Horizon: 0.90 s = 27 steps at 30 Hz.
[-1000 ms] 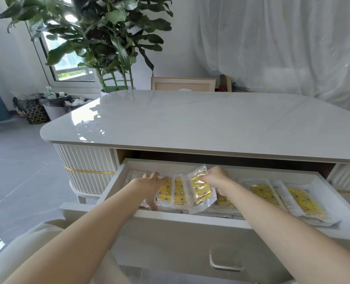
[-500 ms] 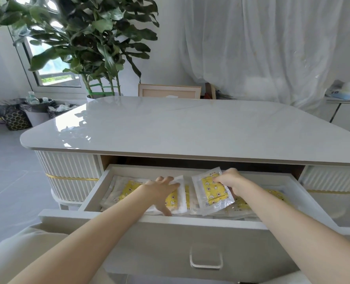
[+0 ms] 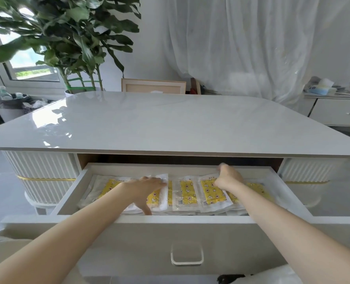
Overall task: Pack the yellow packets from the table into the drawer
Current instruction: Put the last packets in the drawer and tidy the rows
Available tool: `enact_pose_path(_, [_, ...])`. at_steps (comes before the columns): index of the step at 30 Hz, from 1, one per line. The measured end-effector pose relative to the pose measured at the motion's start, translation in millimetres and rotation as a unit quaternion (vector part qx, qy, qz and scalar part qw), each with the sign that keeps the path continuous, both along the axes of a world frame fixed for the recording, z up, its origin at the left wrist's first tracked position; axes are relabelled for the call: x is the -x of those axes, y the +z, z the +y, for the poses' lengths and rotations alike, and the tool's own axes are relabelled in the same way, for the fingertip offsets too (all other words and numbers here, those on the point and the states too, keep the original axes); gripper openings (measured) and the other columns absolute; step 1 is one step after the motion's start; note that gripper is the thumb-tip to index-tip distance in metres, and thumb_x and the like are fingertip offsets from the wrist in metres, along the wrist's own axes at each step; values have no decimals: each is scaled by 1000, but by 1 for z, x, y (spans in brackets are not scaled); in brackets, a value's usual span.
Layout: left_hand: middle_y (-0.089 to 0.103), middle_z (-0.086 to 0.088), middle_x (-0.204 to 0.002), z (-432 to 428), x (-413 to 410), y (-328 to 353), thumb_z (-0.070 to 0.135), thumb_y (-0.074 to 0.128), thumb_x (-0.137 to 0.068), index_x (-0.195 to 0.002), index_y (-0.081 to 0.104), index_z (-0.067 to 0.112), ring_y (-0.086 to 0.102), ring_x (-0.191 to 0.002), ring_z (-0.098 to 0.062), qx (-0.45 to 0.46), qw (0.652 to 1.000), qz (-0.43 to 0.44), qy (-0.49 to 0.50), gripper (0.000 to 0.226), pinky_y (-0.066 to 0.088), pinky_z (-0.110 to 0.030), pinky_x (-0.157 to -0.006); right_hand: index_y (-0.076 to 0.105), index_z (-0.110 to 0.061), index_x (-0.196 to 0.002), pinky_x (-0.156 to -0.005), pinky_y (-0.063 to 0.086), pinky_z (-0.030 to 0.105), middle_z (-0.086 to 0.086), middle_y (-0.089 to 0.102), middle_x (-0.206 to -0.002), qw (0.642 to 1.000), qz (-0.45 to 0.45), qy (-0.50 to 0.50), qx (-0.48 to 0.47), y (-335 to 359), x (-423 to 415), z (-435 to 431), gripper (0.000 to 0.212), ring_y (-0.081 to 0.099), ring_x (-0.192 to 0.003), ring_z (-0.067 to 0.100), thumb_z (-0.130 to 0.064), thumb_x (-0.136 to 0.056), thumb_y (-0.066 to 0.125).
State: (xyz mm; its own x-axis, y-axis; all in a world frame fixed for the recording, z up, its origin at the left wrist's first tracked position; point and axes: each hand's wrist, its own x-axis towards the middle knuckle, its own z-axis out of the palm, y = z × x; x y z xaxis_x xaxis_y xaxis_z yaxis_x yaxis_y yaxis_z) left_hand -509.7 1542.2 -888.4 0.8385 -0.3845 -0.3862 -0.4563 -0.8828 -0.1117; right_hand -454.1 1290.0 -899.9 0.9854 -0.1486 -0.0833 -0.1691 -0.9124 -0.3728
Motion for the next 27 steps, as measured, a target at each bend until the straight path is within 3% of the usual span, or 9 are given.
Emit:
enact_pose_path(2, [4,3,-160,-2,2,1,44,68,-82,-153,2,25,12,-146,-22,8,1000,-1,5,98,20,-38,-115,49,-23,-133,-75,54,31,3,54,-130,996,-12,87,15,9,9,4,63,61,-103,21,-8,-77,74])
enact_pose_path(4, [6,3,-160,-3,2,0,46,66,-83,-152,2,26,14,-146,-23,12,1000,-3,11,96,23,-40,-115,45,-24,-140,-93,49,35,3,45,-143,981,27,194,-15,18,17,8,77,52,-121,22,-14,-72,81])
enact_pose_path(6, [10,2,-159,-4,3,0,47,66,-83,-152,3,27,17,-145,-22,16,1000,-6,14,96,26,-41,-115,36,-27,-146,-109,36,42,2,36,-149,951,84,289,74,24,26,10,92,33,-137,24,-23,-68,85])
enact_pose_path(8, [12,2,-158,-5,3,1,45,67,-83,-152,5,26,19,-144,-22,18,1000,-7,16,95,27,-40,-114,28,-28,-150,-115,27,44,2,27,-155,919,121,332,175,23,31,10,100,19,-143,25,-24,-68,84])
enact_pose_path(11, [6,6,-160,-5,3,1,43,66,-84,-152,2,27,16,-145,-20,5,1000,-6,17,95,25,-40,-115,21,-26,-153,-116,25,42,1,14,-160,908,134,334,216,17,32,6,100,10,-147,24,-18,-73,81])
enact_pose_path(22, [3,6,-160,-2,0,-1,44,66,-84,-152,3,26,12,-147,-19,13,999,8,35,95,21,-41,-118,19,-25,-153,-117,25,42,-1,14,-161,913,111,321,226,8,25,3,100,14,-147,23,-28,-74,80])
enact_pose_path(27, [16,7,-158,-5,11,10,48,55,-90,-152,12,29,26,-142,-17,60,996,-24,68,78,33,-39,-110,25,-26,-152,-113,33,43,0,25,-157,919,97,325,200,18,32,5,98,23,-144,23,-34,-72,81])
